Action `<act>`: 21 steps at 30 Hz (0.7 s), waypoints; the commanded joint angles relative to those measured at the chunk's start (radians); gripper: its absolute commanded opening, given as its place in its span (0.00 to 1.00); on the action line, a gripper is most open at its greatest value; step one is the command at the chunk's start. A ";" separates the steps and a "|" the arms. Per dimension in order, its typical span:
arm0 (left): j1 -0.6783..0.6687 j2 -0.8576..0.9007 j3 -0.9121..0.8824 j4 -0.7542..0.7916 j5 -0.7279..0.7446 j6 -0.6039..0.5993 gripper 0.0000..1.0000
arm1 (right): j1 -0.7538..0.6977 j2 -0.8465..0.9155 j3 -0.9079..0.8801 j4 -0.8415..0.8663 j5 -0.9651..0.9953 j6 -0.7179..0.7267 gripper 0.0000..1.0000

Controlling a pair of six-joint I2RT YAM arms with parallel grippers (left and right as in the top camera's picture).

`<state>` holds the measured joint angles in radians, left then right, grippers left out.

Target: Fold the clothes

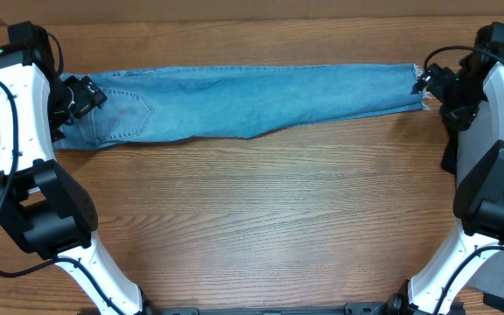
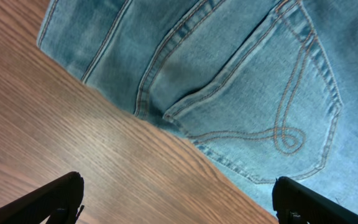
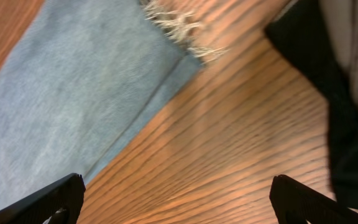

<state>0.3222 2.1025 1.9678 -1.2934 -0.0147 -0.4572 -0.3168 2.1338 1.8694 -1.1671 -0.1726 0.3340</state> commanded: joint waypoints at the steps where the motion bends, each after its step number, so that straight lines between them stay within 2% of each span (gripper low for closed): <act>1: -0.002 0.013 -0.003 0.016 0.013 0.010 1.00 | 0.011 -0.023 0.016 0.010 0.015 0.011 1.00; 9: 0.002 0.013 -0.003 0.047 0.035 0.059 1.00 | 0.012 -0.023 0.016 0.021 0.015 0.011 1.00; 10: 0.003 0.013 -0.002 0.034 0.043 0.136 0.96 | 0.012 -0.023 0.016 0.021 0.015 0.011 1.00; 11: 0.005 0.010 0.003 0.021 0.036 0.172 0.72 | 0.012 -0.023 0.016 0.021 0.015 0.011 1.00; 12: 0.008 0.010 0.016 -0.010 0.019 0.173 0.58 | 0.012 -0.023 0.016 0.021 0.015 0.011 1.00; 13: 0.012 0.008 0.034 -0.041 0.002 0.173 0.49 | 0.012 -0.023 0.016 0.021 0.015 0.011 1.00; 15: 0.021 0.004 0.070 -0.096 -0.066 0.172 0.43 | 0.012 -0.023 0.016 0.021 0.015 0.011 1.00; 17: 0.034 -0.012 0.099 -0.149 -0.195 0.120 0.38 | 0.012 -0.023 0.016 0.021 0.015 0.011 1.00; 18: 0.048 -0.031 0.103 -0.157 -0.238 0.108 0.33 | 0.012 -0.023 0.016 0.021 0.015 0.011 1.00; 21: 0.088 -0.059 0.103 -0.134 -0.251 0.115 0.38 | 0.012 -0.023 0.016 0.021 0.015 0.011 1.00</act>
<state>0.3527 2.0979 2.0399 -1.4433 -0.1432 -0.3374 -0.3061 2.1338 1.8694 -1.1503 -0.1677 0.3401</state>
